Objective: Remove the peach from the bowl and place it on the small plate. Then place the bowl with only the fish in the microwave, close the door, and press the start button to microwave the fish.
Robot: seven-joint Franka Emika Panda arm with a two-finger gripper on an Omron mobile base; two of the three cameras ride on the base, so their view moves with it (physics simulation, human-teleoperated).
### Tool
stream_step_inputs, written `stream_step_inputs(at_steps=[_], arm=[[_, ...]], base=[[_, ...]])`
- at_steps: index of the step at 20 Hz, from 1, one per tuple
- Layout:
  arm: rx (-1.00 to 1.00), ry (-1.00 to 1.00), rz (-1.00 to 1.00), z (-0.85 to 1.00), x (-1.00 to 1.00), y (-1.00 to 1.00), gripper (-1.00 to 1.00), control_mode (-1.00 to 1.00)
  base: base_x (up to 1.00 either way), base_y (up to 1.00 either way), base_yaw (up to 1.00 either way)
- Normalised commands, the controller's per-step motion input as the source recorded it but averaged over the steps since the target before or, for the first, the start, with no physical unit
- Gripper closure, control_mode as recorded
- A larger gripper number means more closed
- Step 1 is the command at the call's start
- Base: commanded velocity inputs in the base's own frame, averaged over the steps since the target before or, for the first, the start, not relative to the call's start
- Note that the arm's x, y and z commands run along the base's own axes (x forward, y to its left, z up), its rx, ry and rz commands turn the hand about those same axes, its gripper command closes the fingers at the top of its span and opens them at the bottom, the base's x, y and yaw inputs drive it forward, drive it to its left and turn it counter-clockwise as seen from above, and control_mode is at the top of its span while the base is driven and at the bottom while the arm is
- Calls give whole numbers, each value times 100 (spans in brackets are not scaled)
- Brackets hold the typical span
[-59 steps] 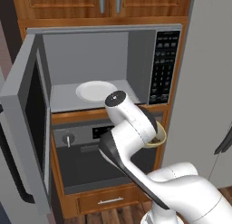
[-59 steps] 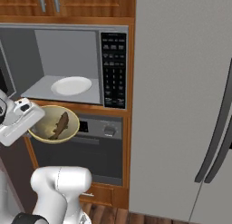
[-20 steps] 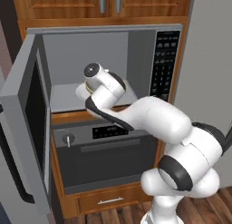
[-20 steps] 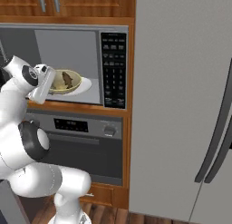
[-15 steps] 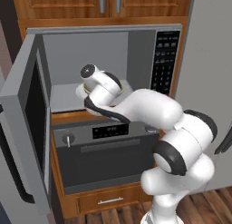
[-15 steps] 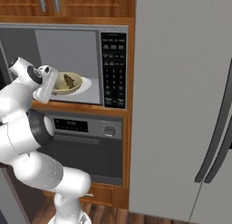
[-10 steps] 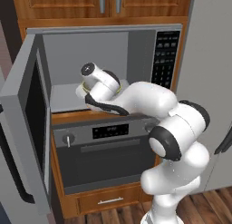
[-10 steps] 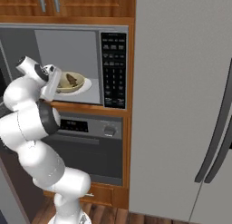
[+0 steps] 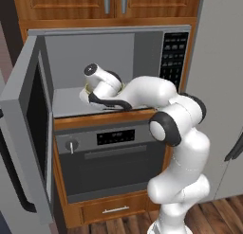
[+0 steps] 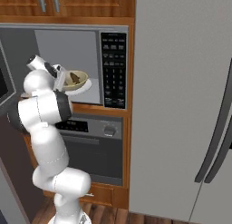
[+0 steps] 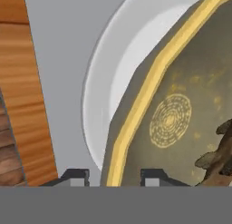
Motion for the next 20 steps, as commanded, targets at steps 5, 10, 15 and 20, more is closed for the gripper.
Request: stream_step_inputs(at_steps=[5, 10, 15, 20], arm=[[-1, -19, 1, 9, -56, -1, -100, -100], [-2, -24, 0, 1, -100, 0, -100, -100], [-6, -20, 0, 0, -100, 0, -100, -100], [-9, -31, 0, 0, -100, -10, -100, -100]], base=[[0, 0, 0], [0, 0, 0], [0, 0, 0], [0, 0, 0]])
